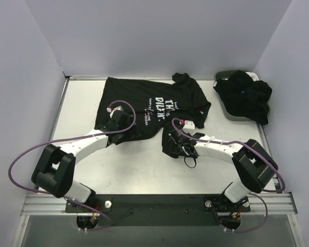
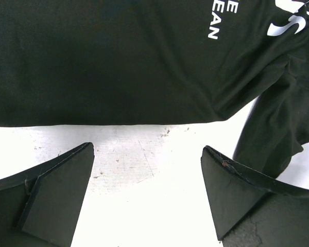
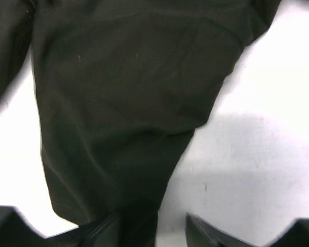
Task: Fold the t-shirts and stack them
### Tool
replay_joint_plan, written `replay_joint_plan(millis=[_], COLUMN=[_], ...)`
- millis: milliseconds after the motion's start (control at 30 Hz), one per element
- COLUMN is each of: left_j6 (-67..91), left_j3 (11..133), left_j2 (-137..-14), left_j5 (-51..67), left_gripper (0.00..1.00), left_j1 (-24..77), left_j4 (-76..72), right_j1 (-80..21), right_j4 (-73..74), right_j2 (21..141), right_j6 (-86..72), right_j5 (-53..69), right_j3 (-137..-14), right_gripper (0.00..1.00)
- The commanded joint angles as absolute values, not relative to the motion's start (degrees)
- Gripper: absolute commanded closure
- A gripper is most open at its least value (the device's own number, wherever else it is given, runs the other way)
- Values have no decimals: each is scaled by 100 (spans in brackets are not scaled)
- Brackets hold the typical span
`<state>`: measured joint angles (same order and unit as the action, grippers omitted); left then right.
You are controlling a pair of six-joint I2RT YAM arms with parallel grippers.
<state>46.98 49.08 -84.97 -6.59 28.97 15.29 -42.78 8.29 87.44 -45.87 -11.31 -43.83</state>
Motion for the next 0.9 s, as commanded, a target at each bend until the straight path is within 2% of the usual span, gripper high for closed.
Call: replay_joint_plan(millis=[0, 100, 200, 233, 400, 567, 833, 867], left_j6=[4737, 4737, 4720, 4711, 4702, 4702, 4728, 4729], left_j3=[4860, 4834, 4799, 4799, 4755, 4720, 4588, 4579], left_j2=[-8253, -8235, -8218, -8218, -8165, -8042, -7910, -7919], left_j5=[-633, -633, -642, -650, -659, -659, -607, -598], left_gripper=[5, 5, 6, 6, 6, 6, 6, 6], left_j1=[2865, 2865, 2865, 2865, 2865, 2865, 2865, 2865], left_j4=[1301, 1301, 1318, 1318, 1310, 1301, 1231, 1213], right_j1=[-4456, -4579, -4632, -4667, -4939, -5580, -6179, -6196], right_j4=[475, 431, 501, 553, 1571, 3177, 4868, 4921], right_j2=[9140, 9316, 9387, 9326, 8782, 7517, 6127, 6100], right_j6=[-4922, -4974, -4992, -5001, -4887, -4852, -4869, -4860], right_j5=[-1002, -1002, -1046, -1142, -1896, -3021, -3586, -3499], right_j3=[-4377, -4421, -4456, -4465, -4623, -4956, -5397, -5344], right_gripper=[54, 65, 86, 100, 100, 100, 100, 90])
